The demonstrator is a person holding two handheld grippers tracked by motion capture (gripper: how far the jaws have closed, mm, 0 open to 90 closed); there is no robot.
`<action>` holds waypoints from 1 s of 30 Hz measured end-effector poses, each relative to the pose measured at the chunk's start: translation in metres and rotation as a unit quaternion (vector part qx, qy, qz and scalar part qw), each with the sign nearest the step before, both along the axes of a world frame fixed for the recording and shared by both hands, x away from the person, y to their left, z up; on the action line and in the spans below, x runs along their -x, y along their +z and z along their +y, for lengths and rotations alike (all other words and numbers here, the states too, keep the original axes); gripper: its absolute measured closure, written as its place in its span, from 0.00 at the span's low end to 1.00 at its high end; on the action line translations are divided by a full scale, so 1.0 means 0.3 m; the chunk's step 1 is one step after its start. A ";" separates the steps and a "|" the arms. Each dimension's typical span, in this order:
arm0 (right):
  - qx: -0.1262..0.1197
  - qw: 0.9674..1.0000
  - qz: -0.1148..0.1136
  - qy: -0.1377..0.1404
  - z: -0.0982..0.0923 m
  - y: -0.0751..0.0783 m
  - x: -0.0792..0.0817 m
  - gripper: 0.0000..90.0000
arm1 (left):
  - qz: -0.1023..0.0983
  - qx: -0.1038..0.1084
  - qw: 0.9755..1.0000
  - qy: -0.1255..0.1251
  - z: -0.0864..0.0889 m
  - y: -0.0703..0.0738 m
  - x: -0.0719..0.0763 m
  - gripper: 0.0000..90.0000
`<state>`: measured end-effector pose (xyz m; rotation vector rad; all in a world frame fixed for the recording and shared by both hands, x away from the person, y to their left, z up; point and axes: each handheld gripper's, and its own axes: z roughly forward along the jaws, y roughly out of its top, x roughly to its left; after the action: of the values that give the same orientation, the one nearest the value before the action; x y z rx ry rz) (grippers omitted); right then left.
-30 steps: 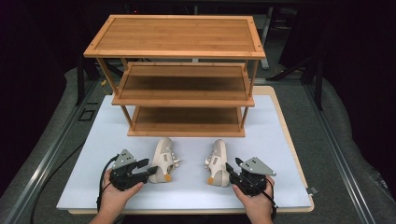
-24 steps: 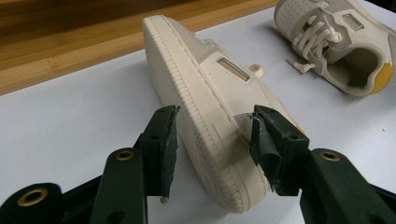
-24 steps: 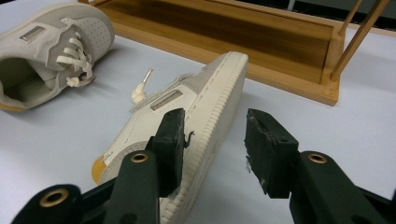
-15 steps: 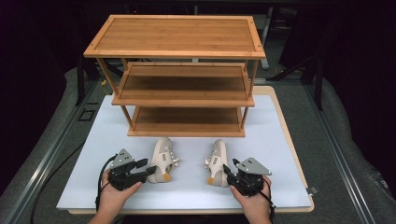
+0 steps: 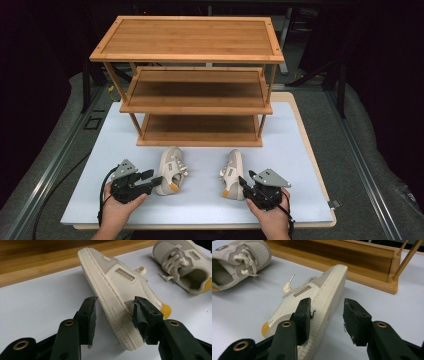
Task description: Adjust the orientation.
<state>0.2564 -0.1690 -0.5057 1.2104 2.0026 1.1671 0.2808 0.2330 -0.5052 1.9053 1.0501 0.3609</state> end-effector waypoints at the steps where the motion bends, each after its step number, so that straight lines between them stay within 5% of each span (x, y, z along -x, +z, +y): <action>1: 0.000 1.000 0.000 0.000 0.000 0.000 0.000 0.64 | 0.000 0.002 1.000 0.005 0.005 -0.001 0.002 0.60; 9: 0.000 1.000 0.000 0.000 0.000 -0.001 0.001 0.64 | 0.017 0.009 1.000 0.025 0.055 -0.011 -0.007 0.61; 16: -0.002 1.000 -0.001 0.000 0.000 -0.002 0.001 0.64 | 0.038 -0.022 0.998 0.040 0.091 -0.037 -0.024 0.67; 19: -0.002 1.000 -0.001 0.001 0.000 -0.002 0.001 0.64 | 0.050 -0.006 0.998 0.033 0.095 -0.045 -0.032 0.66; 30: -0.003 1.000 -0.001 -0.001 -0.003 -0.002 0.001 0.64 | 0.038 -0.005 0.998 0.049 0.089 -0.037 -0.028 0.64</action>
<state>0.2562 -0.1700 -0.5065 1.2146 1.9974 1.1743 0.2892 0.2596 -0.5163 1.8932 1.1982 0.3517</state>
